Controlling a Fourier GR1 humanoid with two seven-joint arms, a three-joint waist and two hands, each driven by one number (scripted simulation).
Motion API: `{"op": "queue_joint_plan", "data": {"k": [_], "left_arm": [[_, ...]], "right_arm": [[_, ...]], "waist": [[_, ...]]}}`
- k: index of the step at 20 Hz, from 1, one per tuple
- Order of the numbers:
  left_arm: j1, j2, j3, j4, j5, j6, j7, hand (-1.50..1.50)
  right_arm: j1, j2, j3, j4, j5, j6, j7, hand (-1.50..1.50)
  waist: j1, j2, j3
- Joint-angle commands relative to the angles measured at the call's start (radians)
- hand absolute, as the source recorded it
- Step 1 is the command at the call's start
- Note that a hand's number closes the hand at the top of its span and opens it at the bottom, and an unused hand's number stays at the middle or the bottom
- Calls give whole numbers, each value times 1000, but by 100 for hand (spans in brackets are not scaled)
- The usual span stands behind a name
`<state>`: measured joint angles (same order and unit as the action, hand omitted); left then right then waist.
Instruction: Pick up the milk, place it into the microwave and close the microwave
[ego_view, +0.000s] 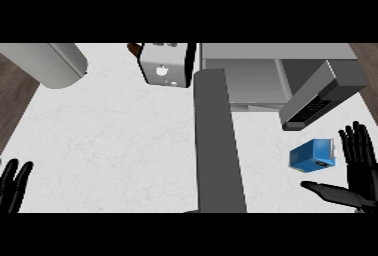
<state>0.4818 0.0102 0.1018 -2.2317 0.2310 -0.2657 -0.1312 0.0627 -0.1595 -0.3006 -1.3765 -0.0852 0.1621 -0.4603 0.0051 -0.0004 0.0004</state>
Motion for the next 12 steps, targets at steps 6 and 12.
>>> {"op": "queue_joint_plan", "data": {"k": [6,12], "left_arm": [[-22,23,80,18,67,-45,28,-150],[0,-1,58,-66,54,-23,87,-150]], "right_arm": [[-93,-24,-18,289,53,-14,-197,-150],[-144,-39,-56,427,99,-144,-228,-150]], "waist": [[1,0,0],[4,1,0]]}}
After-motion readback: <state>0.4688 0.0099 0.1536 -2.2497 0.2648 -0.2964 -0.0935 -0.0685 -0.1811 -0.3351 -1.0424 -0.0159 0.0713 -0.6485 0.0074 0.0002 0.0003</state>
